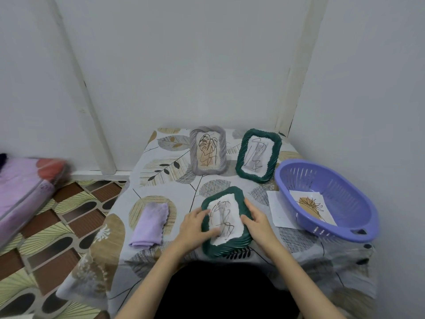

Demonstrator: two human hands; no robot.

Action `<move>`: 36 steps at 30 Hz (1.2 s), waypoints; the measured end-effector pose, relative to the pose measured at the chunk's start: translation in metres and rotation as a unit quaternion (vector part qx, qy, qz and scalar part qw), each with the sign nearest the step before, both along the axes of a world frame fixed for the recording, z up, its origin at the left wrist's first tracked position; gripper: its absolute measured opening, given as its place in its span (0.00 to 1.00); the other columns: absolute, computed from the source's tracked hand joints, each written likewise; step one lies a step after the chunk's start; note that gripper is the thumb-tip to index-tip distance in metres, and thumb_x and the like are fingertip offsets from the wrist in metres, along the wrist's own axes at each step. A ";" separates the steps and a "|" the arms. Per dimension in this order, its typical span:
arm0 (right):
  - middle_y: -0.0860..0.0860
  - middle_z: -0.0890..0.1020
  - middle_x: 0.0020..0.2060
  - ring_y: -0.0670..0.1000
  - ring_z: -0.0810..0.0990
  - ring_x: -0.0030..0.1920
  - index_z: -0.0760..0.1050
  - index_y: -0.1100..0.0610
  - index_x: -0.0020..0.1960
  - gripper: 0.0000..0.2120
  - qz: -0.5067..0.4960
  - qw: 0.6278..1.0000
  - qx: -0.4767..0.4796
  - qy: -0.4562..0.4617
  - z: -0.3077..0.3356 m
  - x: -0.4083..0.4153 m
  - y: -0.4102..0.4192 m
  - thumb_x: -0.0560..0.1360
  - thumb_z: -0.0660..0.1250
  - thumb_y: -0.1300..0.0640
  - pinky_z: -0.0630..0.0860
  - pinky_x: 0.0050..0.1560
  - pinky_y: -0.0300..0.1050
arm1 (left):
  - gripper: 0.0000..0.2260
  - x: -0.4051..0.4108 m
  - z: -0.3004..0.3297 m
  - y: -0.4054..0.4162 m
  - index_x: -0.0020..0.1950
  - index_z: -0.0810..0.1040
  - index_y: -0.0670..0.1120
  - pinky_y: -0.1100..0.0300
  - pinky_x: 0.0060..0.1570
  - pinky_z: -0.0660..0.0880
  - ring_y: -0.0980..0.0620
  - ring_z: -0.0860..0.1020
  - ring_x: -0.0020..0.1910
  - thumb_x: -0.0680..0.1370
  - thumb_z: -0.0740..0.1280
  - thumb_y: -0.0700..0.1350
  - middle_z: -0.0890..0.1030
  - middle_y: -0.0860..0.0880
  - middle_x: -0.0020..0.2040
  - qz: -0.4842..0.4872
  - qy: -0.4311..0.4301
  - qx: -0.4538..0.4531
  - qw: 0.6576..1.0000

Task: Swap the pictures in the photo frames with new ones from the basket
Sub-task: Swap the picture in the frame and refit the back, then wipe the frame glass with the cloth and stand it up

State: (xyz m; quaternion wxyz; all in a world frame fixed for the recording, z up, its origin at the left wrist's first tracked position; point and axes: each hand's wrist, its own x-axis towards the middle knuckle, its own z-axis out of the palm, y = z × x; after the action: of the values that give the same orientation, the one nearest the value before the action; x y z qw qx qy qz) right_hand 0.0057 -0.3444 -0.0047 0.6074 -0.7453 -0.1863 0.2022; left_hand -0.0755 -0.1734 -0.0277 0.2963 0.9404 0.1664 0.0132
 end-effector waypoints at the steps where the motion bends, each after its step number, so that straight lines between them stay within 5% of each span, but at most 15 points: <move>1: 0.53 0.65 0.71 0.46 0.67 0.65 0.58 0.61 0.73 0.25 0.001 1.000 -0.011 -0.006 -0.005 0.001 0.000 0.77 0.57 0.70 0.64 0.65 0.36 | 0.30 -0.002 -0.006 0.002 0.73 0.63 0.49 0.53 0.73 0.55 0.47 0.57 0.74 0.74 0.67 0.58 0.58 0.46 0.75 -0.011 0.022 0.016 1.000; 7: 0.56 0.70 0.66 0.54 0.67 0.67 0.59 0.56 0.73 0.26 0.019 0.951 -0.270 -0.146 -0.025 0.013 -0.013 0.76 0.60 0.56 0.64 0.66 0.46 | 0.30 0.003 -0.020 0.014 0.73 0.61 0.54 0.48 0.74 0.46 0.47 0.46 0.77 0.74 0.64 0.60 0.51 0.51 0.78 -0.053 0.046 0.057 0.996; 12: 0.56 0.69 0.59 0.56 0.70 0.62 0.57 0.57 0.74 0.26 0.014 0.930 -0.310 -0.196 -0.031 0.007 -0.013 0.78 0.57 0.53 0.67 0.61 0.47 | 0.30 0.004 -0.009 0.015 0.74 0.60 0.52 0.51 0.74 0.47 0.46 0.47 0.77 0.75 0.63 0.60 0.54 0.49 0.77 -0.058 0.040 0.090 0.993; 17: 0.57 0.69 0.56 0.58 0.71 0.59 0.58 0.58 0.73 0.25 0.004 0.926 -0.316 -0.208 -0.031 0.004 -0.011 0.78 0.57 0.54 0.68 0.60 0.48 | 0.22 -0.020 0.013 0.057 0.72 0.64 0.44 0.48 0.70 0.59 0.41 0.61 0.71 0.79 0.60 0.49 0.64 0.39 0.72 0.216 -0.086 0.142 0.962; 20: 0.57 0.67 0.55 0.58 0.72 0.57 0.60 0.59 0.72 0.25 0.001 0.921 -0.324 -0.218 -0.032 0.003 -0.012 0.77 0.59 0.55 0.68 0.61 0.48 | 0.22 -0.036 0.022 0.086 0.69 0.62 0.41 0.46 0.64 0.64 0.36 0.64 0.65 0.77 0.61 0.46 0.64 0.35 0.67 0.339 0.016 0.008 0.941; 22: 0.57 0.67 0.54 0.58 0.72 0.57 0.61 0.59 0.72 0.25 -0.003 0.922 -0.323 -0.215 -0.032 0.003 -0.013 0.76 0.60 0.55 0.67 0.62 0.48 | 0.16 -0.039 0.021 0.097 0.62 0.66 0.44 0.49 0.59 0.67 0.38 0.68 0.60 0.76 0.63 0.40 0.66 0.35 0.65 0.328 0.054 -0.064 0.941; 26: 0.54 0.67 0.52 0.56 0.72 0.57 0.62 0.58 0.72 0.25 0.001 0.928 -0.316 -0.196 -0.032 0.005 -0.013 0.76 0.60 0.55 0.67 0.63 0.46 | 0.09 -0.039 0.022 0.105 0.46 0.74 0.46 0.58 0.49 0.66 0.44 0.72 0.56 0.71 0.68 0.34 0.74 0.40 0.62 0.298 0.036 -0.104 0.948; 30: 0.54 0.68 0.50 0.56 0.72 0.55 0.64 0.56 0.71 0.25 -0.018 0.936 -0.290 -0.197 -0.028 0.007 -0.012 0.75 0.63 0.56 0.68 0.61 0.45 | 0.12 -0.044 0.036 0.095 0.46 0.80 0.46 0.54 0.56 0.71 0.42 0.72 0.59 0.69 0.70 0.31 0.73 0.40 0.62 0.237 -0.042 -0.225 0.944; 33: 0.52 0.73 0.47 0.49 0.73 0.45 0.69 0.56 0.67 0.22 -0.078 0.971 -0.141 -0.177 -0.016 -0.002 0.007 0.74 0.66 0.55 0.71 0.51 0.35 | 0.17 -0.045 0.054 0.070 0.51 0.79 0.48 0.55 0.42 0.79 0.45 0.76 0.51 0.69 0.70 0.29 0.73 0.40 0.61 0.143 -0.120 -0.365 0.912; 36: 0.50 0.78 0.45 0.47 0.75 0.38 0.74 0.57 0.61 0.19 -0.031 0.998 0.025 0.038 0.008 -0.016 0.039 0.76 0.63 0.47 0.73 0.34 0.32 | 0.24 -0.033 0.067 0.040 0.59 0.77 0.49 0.58 0.38 0.81 0.43 0.78 0.53 0.68 0.69 0.29 0.73 0.43 0.61 0.057 -0.135 -0.533 0.833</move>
State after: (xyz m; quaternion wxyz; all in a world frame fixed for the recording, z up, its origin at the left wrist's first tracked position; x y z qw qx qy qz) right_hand -0.0099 -0.3052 0.0031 0.6384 -0.7271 -0.1449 0.2068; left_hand -0.1085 -0.1335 0.0397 0.7697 0.6147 0.1589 0.0666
